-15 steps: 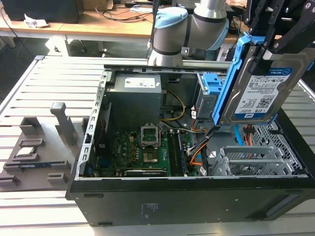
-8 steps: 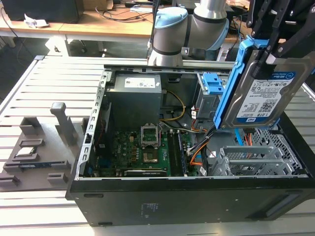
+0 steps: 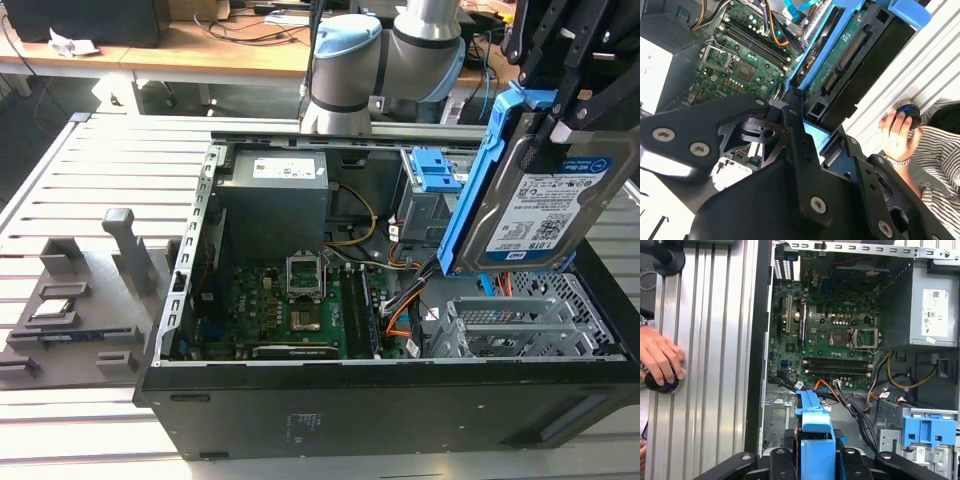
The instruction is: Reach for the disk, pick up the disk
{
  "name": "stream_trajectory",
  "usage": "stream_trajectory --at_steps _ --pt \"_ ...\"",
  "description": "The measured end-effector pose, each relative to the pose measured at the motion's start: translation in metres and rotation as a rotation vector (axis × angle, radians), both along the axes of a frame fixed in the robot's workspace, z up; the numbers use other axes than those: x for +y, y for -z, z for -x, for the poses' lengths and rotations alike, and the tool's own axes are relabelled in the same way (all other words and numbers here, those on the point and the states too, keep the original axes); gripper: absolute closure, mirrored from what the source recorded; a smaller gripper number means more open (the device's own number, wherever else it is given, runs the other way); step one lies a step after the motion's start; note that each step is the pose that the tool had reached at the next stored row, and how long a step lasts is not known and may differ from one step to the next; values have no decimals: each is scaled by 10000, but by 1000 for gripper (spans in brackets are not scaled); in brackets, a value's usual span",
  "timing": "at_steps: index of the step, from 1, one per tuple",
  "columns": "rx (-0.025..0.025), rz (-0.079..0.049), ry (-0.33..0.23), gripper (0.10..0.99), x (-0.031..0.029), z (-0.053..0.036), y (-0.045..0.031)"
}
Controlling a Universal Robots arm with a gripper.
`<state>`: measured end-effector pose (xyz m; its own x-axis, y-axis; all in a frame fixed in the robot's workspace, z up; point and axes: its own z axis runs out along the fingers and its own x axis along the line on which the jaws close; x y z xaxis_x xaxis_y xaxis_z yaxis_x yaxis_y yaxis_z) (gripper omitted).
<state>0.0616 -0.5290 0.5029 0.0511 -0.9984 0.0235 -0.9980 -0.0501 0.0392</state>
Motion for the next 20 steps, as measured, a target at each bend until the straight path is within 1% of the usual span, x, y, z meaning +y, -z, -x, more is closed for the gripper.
stream_trajectory --at_steps 6,12,15,20 --pt "5 0 0 722 6 -62 25" --pt "6 2 1 722 8 -110 113" --pt "6 1 19 722 8 -121 198" --pt "6 1 178 722 8 -121 254"
